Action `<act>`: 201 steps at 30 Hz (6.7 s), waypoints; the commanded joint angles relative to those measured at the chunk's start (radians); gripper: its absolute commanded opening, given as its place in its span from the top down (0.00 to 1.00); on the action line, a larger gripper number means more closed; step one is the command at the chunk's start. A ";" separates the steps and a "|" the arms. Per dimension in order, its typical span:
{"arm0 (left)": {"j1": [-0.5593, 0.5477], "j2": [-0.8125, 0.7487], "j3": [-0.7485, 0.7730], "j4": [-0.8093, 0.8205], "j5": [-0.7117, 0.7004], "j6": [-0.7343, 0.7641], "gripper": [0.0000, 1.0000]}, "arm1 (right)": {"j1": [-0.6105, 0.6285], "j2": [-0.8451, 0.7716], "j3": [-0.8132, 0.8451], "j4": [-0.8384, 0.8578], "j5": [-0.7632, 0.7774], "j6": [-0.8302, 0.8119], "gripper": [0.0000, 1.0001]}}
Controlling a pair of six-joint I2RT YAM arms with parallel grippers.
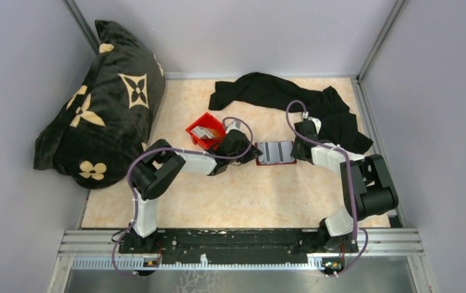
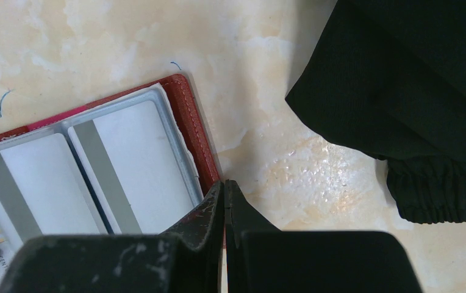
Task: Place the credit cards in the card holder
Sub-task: Insert the credit card into the card holder.
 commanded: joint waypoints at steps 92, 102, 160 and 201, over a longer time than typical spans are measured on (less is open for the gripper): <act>0.031 0.066 -0.026 0.185 0.100 -0.040 1.00 | 0.069 0.098 0.036 0.019 -0.053 -0.002 1.00; 0.046 0.064 -0.079 0.258 0.077 -0.061 1.00 | 0.105 0.098 0.039 0.013 -0.039 0.006 1.00; 0.042 0.122 -0.135 0.407 0.014 -0.209 1.00 | 0.150 0.161 0.063 -0.005 -0.039 0.004 1.00; 0.026 0.047 -0.204 0.425 -0.120 -0.180 1.00 | 0.156 0.170 0.032 0.019 -0.052 0.007 1.00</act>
